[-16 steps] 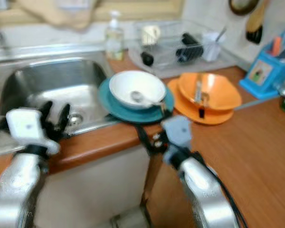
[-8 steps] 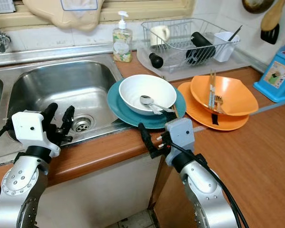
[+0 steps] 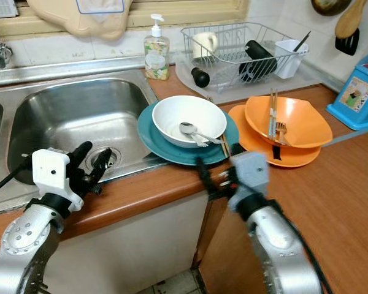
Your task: Kitchen organization
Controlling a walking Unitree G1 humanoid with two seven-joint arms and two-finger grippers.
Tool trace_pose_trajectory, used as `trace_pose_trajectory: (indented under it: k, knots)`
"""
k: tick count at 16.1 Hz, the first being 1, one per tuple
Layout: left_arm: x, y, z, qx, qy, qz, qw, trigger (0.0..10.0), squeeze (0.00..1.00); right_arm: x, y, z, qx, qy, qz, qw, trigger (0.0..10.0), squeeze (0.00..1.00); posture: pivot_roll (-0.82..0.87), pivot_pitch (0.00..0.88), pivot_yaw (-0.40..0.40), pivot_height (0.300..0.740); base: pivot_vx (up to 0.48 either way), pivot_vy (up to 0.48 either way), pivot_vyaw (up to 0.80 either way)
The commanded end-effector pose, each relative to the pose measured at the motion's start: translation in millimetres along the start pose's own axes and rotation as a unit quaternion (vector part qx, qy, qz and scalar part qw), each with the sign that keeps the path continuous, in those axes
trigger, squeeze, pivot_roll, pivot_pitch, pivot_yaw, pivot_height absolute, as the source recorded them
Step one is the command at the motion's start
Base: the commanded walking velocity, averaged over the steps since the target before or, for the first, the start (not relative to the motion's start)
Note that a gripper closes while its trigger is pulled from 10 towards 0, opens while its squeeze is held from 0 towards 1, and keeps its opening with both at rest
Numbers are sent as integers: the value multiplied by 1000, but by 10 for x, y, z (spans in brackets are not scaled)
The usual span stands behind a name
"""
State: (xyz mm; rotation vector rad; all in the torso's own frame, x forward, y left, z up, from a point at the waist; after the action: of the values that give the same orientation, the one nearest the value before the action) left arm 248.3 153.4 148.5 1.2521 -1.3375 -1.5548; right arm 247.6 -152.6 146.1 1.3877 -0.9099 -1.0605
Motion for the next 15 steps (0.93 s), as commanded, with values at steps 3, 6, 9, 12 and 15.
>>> trace_pose_trajectory:
  k: [3,6,9,12,15]
  knots:
    - [14,0,19,-1,-39,4,999,10000,0,231,55,60,6,-31,7,999,10000,0,-28,0,10,740,0,0,0]
    - [-9,-24,29,-6,-44,4,999,10000,0,381,7,129,-7,-54,12,998,10000,0,-31,0,12,740,0,0,0]
    - [-2,-32,34,-7,-47,5,999,10000,0,485,-11,176,-22,-65,26,997,10000,0,-32,0,13,740,0,0,0]
    - [18,-41,43,-9,-54,6,998,10000,0,513,-56,193,-39,-61,41,997,10000,0,-30,0,9,740,0,0,0]
    - [57,-43,59,-11,-66,6,998,10000,0,425,-103,184,-48,-35,35,998,10000,0,-25,0,5,740,0,0,0]
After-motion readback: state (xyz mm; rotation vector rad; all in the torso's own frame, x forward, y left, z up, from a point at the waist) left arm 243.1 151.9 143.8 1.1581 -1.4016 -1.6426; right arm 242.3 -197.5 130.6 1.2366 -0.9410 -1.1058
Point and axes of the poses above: a point about 5 cm out from each wrist's last joint towards the gripper, its own z axis pointing back from the gripper into the wrist, its own y axis along the axis of the wrist's last joint, x = y × z, the point moved 2 cm from there along -z, pointing out of the wrist towards the gripper, and after that the axes turned 7 degrees about -z, right-handed, at the moved point
